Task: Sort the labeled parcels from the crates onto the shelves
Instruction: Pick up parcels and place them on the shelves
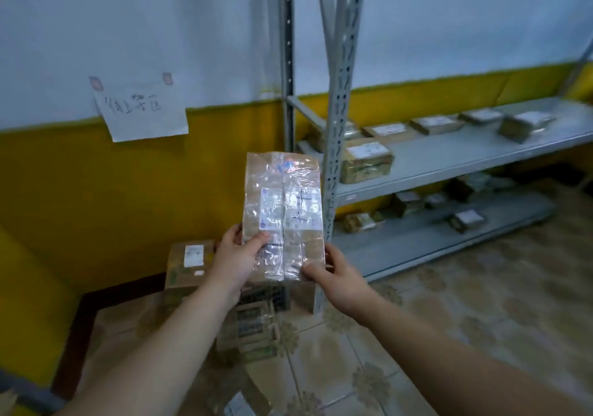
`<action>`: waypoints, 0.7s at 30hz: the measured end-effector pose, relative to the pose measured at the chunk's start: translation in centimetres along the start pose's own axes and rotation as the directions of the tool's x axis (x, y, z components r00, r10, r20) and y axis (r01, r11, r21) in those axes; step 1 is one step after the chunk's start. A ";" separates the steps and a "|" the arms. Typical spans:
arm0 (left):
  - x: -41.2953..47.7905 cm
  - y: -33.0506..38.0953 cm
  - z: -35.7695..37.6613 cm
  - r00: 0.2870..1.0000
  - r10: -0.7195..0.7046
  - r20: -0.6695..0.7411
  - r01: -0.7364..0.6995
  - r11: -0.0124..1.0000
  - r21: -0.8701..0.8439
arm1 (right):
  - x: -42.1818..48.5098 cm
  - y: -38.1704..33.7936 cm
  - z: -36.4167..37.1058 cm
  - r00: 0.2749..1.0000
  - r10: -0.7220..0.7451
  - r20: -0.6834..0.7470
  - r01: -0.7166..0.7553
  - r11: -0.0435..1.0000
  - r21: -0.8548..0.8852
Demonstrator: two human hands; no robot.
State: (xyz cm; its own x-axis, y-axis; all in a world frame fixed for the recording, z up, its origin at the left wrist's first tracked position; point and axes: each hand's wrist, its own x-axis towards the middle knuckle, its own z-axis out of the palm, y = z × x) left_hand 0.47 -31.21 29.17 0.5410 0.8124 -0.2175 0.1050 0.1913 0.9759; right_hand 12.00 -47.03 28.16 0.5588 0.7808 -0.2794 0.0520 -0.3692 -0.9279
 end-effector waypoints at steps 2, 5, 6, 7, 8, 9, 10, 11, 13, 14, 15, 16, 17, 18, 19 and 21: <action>-0.9 1.1 4.6 0.998 0.024 0.053 -0.024 1.000 -0.002 | -2.2 0.0 -4.4 0.997 -0.032 -0.076 0.032 0.999 0.001; -2.4 2.1 12.8 0.988 0.040 0.149 -0.040 0.999 -0.004 | -5.5 1.1 -12.2 0.977 -0.047 -0.210 0.041 0.999 -0.033; -3.0 2.4 15.8 0.982 0.056 0.181 -0.054 0.998 -0.017 | -6.6 1.6 -14.9 0.968 -0.046 -0.249 0.036 0.998 -0.044; -3.7 2.6 18.8 0.975 0.062 0.215 -0.058 0.998 -0.027 | -7.7 2.3 -17.6 0.958 -0.046 -0.285 0.033 0.998 -0.052; -4.4 2.9 21.8 0.968 0.064 0.242 -0.057 0.998 -0.036 | -8.9 3.0 -20.2 0.947 -0.043 -0.319 0.026 0.998 -0.057; -5.2 3.1 24.6 0.961 0.065 0.269 -0.056 0.998 -0.041 | -10.0 3.7 -22.7 0.937 -0.038 -0.347 0.015 0.998 -0.069; -6.0 3.3 27.2 0.953 0.072 0.293 -0.059 0.997 -0.051 | -10.9 4.4 -25.1 0.928 -0.036 -0.371 0.005 0.997 -0.083; -6.6 3.5 29.8 0.945 0.080 0.317 -0.064 0.996 -0.060 | -11.8 5.0 -27.4 0.917 -0.032 -0.399 -0.005 0.996 -0.090; -7.5 3.8 34.2 0.932 0.083 0.353 -0.060 0.995 -0.077 | -13.3 6.0 -31.5 0.895 -0.028 -0.445 -0.012 0.996 -0.088; -7.9 3.9 36.1 0.926 0.079 0.369 -0.052 0.995 -0.082 | -13.9 6.5 -33.2 0.885 -0.028 -0.465 -0.013 0.996 -0.084; -8.1 4.1 38.0 0.917 0.075 0.391 -0.047 0.996 -0.081 | -14.4 6.9 -34.8 0.874 -0.027 -0.485 -0.013 0.997 -0.080; -8.3 4.1 39.8 0.908 0.071 0.412 -0.040 0.996 -0.083 | -14.9 7.3 -36.3 0.863 -0.026 -0.504 -0.015 0.997 -0.077; -8.4 4.2 41.5 0.899 0.066 0.433 -0.034 0.996 -0.081 | -15.1 7.7 -37.6 0.854 -0.023 -0.519 -0.014 0.998 -0.069; -8.3 4.2 43.2 0.892 0.060 0.447 -0.026 0.996 -0.081 | -15.3 8.2 -38.9 0.846 -0.019 -0.532 -0.011 0.999 -0.053; -8.1 4.1 44.8 0.884 0.056 0.465 -0.022 0.997 -0.078 | -15.3 8.7 -40.2 0.840 -0.011 -0.542 -0.007 0.999 -0.031; -7.4 3.6 48.2 0.868 0.052 0.493 -0.020 0.997 -0.070 | -15.0 9.6 -42.6 0.832 0.001 -0.554 -0.007 1.000 -0.008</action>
State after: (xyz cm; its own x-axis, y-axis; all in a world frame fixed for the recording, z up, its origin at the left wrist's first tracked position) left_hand 37.06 -63.01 35.21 0.8868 0.4437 -0.1293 0.0358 0.2130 0.9764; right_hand 39.37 -83.74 33.97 0.9239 0.3702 -0.0971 0.0548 -0.3791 -0.9237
